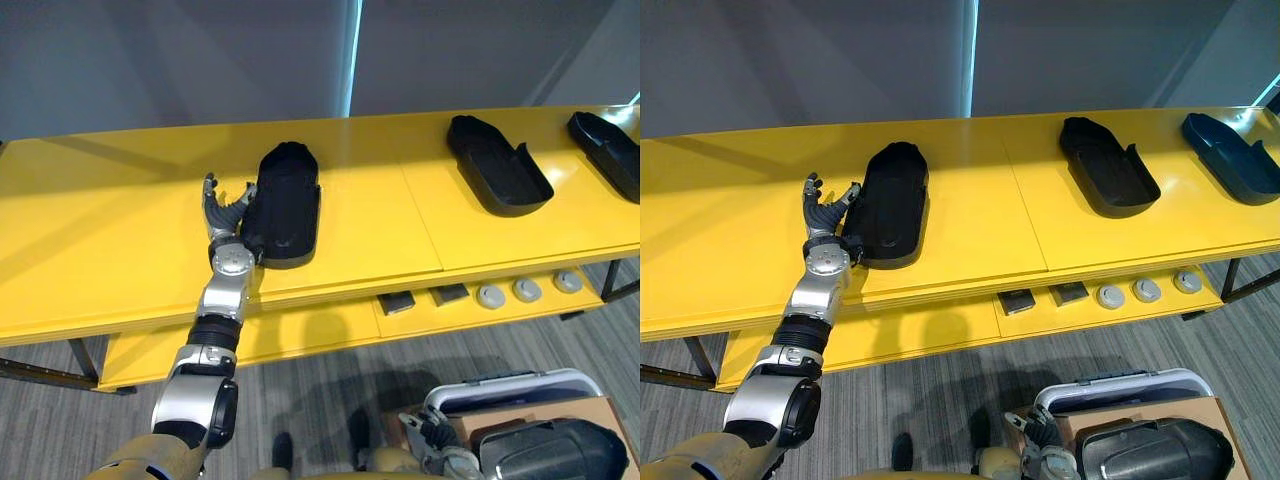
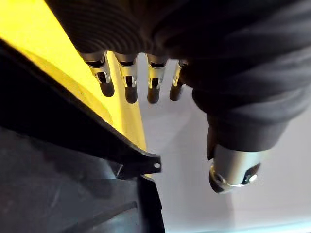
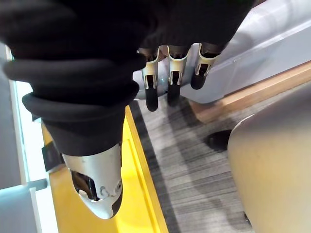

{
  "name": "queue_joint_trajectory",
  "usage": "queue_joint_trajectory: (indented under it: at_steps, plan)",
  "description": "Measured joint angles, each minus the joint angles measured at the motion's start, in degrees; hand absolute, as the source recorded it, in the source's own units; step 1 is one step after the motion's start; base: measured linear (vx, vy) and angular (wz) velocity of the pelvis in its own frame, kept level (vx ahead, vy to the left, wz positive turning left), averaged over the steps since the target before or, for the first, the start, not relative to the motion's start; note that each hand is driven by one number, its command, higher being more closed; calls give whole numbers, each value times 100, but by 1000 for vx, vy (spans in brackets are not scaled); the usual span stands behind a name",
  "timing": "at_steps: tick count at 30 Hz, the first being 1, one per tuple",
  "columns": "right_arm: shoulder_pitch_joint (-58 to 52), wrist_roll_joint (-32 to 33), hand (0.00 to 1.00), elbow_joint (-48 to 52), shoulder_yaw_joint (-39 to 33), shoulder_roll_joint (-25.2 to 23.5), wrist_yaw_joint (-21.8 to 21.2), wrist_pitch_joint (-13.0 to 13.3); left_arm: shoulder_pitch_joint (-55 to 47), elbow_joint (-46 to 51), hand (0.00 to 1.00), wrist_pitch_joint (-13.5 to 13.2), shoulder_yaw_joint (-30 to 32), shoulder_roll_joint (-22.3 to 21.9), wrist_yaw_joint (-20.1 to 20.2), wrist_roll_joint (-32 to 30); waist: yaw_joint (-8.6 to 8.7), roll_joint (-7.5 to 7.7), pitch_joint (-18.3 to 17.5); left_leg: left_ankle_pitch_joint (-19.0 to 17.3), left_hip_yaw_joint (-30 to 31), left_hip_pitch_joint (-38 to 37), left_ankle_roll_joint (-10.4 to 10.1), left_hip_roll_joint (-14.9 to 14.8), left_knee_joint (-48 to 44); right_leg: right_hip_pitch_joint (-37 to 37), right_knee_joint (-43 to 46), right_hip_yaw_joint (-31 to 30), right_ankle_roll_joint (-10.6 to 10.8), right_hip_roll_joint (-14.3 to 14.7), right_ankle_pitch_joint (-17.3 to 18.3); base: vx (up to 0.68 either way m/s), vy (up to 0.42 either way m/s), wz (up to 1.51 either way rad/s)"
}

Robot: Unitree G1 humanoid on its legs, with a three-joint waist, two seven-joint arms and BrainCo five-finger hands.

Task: Walk over and take plastic housings, then place them on the shelf

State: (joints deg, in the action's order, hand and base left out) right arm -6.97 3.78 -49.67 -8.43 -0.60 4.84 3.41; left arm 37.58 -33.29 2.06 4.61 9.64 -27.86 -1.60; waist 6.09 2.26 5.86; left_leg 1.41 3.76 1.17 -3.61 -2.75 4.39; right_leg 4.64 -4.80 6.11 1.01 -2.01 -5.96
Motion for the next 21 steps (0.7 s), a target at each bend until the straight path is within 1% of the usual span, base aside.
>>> queue_joint_trajectory:
  at_steps: [2, 3, 5, 6, 7, 9, 10, 11, 12, 13, 14, 16, 18, 19, 21]
  plan:
    - [-7, 0, 0, -3, 3, 0, 4, 0, -7, 307, 0, -1, -41, -60, -7, -7, -4, 0, 0, -1, 63, 0, -1, 5, -19, -36, 0, 30, 3, -3, 8, 11, 15, 17]
    - [-9, 0, 0, -29, 3, 14, 11, 1, -86, 1002, 0, -16, -178, -140, -61, -25, -64, -5, 3, -1, 82, 9, -1, 16, -24, -41, 0, 36, 7, -12, 13, 2, 18, 8]
    - [-1, 1, 0, -52, 4, 20, 12, 5, -320, 1703, 0, -37, -359, -137, -98, -164, -70, -9, 5, -1, 103, 7, -1, 27, -37, -58, 8, 51, 11, -23, 24, -1, 18, 6]
    - [-2, 2, 0, -55, 3, 18, 18, 25, -661, 2454, 0, -138, -524, -156, -102, -321, -72, -12, 5, -2, 106, -6, -2, 34, -46, -67, 31, 53, 15, -31, 42, -7, 20, 6]
    - [-2, 3, 0, -59, 0, 20, 26, 44, -1008, 3036, 0, -270, -690, -206, -73, -616, -75, -24, 13, -3, 128, -20, -2, 56, -48, -67, 83, 63, 14, -35, 78, -18, 26, 7]
    - [-4, 2, 0, -72, 0, 34, 27, 60, -1575, 3671, 0, -410, -869, -354, 9, -903, -106, -40, 20, -6, 152, -57, -1, 68, -51, -71, 167, 71, 29, -32, 131, -30, 15, 5]
    - [-16, 1, 0, -89, 1, 45, 27, 63, -1977, 3906, 0, -510, -944, -453, 79, -1075, -166, -50, 20, -9, 150, -91, 1, 65, -51, -100, 178, 64, 29, -31, 137, -54, 6, -2]
    - [-27, 1, 0, -107, 1, 48, 25, 71, -2282, 4031, 0, -540, -957, -534, 168, -1165, -216, -59, 23, -28, 152, -85, 10, 56, -52, -125, 179, 52, 37, -29, 147, -68, 6, -3]
    - [-30, 1, 0, -124, 0, 52, 26, 72, -2498, 4091, 100, -574, -966, -576, 194, -1218, -236, -65, 20, -59, 154, -93, -8, 37, -53, -139, 181, 44, 36, -31, 161, -76, 3, -1]
    - [-34, -1, 0, -139, 3, 65, 22, 73, -2800, 4182, 100, -587, -972, -621, 273, -1266, -245, -73, 15, -91, 153, -99, -21, 23, -52, -143, 189, 42, 45, -29, 184, -70, -9, 2]
    - [-37, -2, 0, -171, 2, 79, 23, 82, -3170, 4244, 100, -639, -1076, -623, 331, -1269, -303, -75, 16, -92, 152, -97, -24, 11, -52, -140, 200, 40, 88, -21, 220, -58, -16, 2]
    - [-84, -7, 0, -178, 8, 95, 18, 105, -3634, 4246, 100, -685, -1199, -620, 534, -1315, -417, -73, 14, -91, 154, -95, -24, -16, -54, -141, 222, 56, 90, 0, 233, -46, -27, 6]
    - [-92, -56, 0, -163, 34, 94, 16, 120, -3973, 4227, 100, -711, -1307, -577, 697, -1415, -425, -82, 8, -86, 140, -104, -28, -25, -54, -147, 237, 71, 92, 10, 242, -16, -12, 3]
    - [-92, -102, 0, -161, 51, 94, 12, 122, -4146, 4210, 100, -733, -1376, -582, 850, -1503, -424, -88, -3, -84, 132, -106, -28, -27, -55, -149, 236, 70, 93, 11, 241, 0, 0, 0]
    - [-95, -174, 0, -161, 60, 93, 11, 120, -4253, 4114, 100, -761, -1447, -592, 1036, -1588, -437, -90, -29, -79, 103, -106, -22, -26, -54, -151, 232, 72, 94, 9, 240, 0, 0, 0]
